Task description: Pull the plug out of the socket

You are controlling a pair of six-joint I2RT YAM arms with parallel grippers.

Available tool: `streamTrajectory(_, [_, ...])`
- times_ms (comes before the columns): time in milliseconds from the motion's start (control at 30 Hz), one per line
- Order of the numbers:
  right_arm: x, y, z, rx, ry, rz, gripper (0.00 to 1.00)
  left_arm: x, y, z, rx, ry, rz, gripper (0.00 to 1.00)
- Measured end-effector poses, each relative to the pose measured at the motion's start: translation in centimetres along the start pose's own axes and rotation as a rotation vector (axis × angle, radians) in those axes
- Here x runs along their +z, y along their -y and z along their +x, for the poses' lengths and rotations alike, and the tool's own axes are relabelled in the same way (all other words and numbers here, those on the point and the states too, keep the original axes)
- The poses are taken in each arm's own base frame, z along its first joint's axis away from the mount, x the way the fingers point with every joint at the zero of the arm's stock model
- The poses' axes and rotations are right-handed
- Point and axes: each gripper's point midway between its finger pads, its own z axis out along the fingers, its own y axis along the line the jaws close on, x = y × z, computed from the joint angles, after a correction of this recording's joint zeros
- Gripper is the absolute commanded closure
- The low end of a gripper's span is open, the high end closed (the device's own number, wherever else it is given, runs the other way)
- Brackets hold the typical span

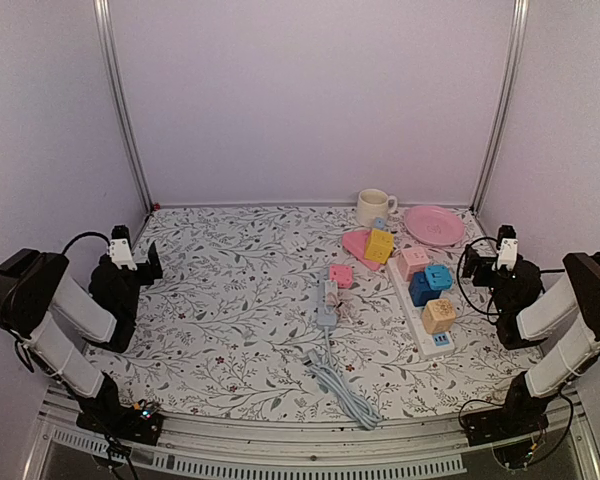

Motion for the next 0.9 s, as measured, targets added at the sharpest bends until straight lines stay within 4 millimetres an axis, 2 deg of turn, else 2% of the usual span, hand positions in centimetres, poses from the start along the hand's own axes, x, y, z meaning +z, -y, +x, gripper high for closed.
streamTrajectory(767, [0.00,-0.08,0.01,-0.007,0.000,-0.005,0.01,-0.01,-0.05,-0.04,0.000,0.002,-0.003,0.03])
streamTrajectory(900, [-0.01,-0.01,-0.02,-0.006,0.001,0.000,0.01,-0.70,-0.24,-0.11,-0.003,0.014,-0.009,0.03])
